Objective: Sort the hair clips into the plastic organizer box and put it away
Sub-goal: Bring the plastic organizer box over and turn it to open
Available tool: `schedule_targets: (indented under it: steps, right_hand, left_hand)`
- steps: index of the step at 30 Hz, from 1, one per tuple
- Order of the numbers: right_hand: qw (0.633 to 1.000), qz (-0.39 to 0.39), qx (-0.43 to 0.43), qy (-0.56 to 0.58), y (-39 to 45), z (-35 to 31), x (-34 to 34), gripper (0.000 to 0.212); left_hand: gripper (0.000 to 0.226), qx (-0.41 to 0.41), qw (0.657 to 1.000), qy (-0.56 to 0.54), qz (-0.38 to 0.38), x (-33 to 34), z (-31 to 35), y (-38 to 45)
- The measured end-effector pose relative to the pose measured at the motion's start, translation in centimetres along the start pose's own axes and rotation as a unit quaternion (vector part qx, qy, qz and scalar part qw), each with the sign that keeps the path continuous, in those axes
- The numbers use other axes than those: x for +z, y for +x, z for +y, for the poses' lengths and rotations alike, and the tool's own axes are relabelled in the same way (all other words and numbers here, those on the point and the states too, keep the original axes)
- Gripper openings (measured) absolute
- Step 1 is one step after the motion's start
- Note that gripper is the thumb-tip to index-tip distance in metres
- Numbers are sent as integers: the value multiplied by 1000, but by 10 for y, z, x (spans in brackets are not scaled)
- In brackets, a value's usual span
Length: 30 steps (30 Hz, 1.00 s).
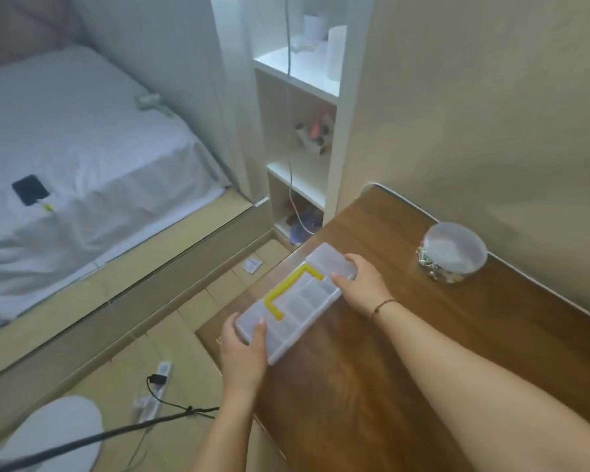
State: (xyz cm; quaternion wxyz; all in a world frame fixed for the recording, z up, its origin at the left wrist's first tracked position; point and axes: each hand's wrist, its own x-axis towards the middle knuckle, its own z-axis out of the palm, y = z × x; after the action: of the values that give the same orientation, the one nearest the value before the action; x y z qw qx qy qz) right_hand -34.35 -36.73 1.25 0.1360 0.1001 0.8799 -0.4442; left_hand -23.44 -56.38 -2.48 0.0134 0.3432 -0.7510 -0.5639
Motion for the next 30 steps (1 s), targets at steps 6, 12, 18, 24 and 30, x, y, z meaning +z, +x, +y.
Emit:
schedule_targets:
  steps: [6, 12, 18, 24, 30]
  right_hand:
    - [997, 68, -17, -24, -16, 20, -17, 58]
    - [945, 43, 7, -324, -66, 63, -41, 85]
    - [895, 28, -32, -444, -110, 113, -82, 88]
    - [881, 89, 58, -462, -171, 187, -147, 75]
    - [915, 108, 104, -375, -240, 254, -198, 71]
  left_hand:
    - [8, 100, 986, 76, -113, 28, -12, -38]
    - [56, 224, 893, 150, -361, 83, -19, -83]
    - [83, 253, 930, 188, -189, 114, -12, -50]
    - [112, 357, 832, 251, -342, 181, 13, -62]
    - [119, 432, 715, 262, -483, 247, 14, -126]
